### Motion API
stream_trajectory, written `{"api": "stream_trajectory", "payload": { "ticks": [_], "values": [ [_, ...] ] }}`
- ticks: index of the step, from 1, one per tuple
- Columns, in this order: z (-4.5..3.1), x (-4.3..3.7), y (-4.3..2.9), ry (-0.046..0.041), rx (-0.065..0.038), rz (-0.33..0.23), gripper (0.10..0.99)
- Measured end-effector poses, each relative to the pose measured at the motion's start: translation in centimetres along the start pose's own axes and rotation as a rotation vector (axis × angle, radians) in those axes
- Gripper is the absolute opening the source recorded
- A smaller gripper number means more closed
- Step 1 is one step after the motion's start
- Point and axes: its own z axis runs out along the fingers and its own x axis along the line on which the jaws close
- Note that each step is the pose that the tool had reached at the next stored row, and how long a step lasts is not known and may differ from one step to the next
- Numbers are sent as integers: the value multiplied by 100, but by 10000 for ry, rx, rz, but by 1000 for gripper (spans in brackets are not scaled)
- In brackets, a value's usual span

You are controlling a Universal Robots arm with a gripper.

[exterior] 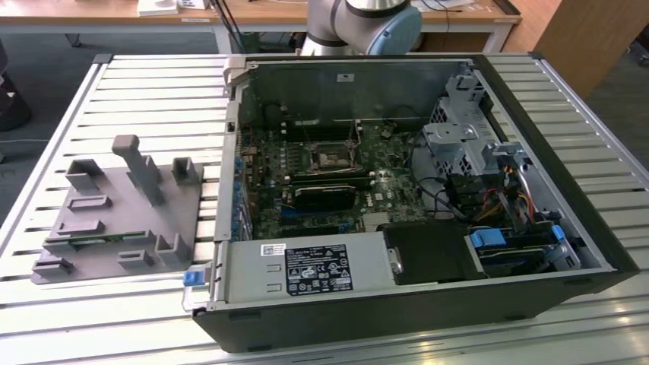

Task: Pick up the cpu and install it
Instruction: 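Pick up the cpu and move it towards the insertion slot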

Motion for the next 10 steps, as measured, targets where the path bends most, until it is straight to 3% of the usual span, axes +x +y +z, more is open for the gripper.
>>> {"api": "stream_trajectory", "payload": {
  "ticks": [5, 10],
  "values": [
    [-99, 0, 5, -2, -1, 0, 525],
    [-114, -4, 7, -1, -1, 1, 525]
  ]
}}
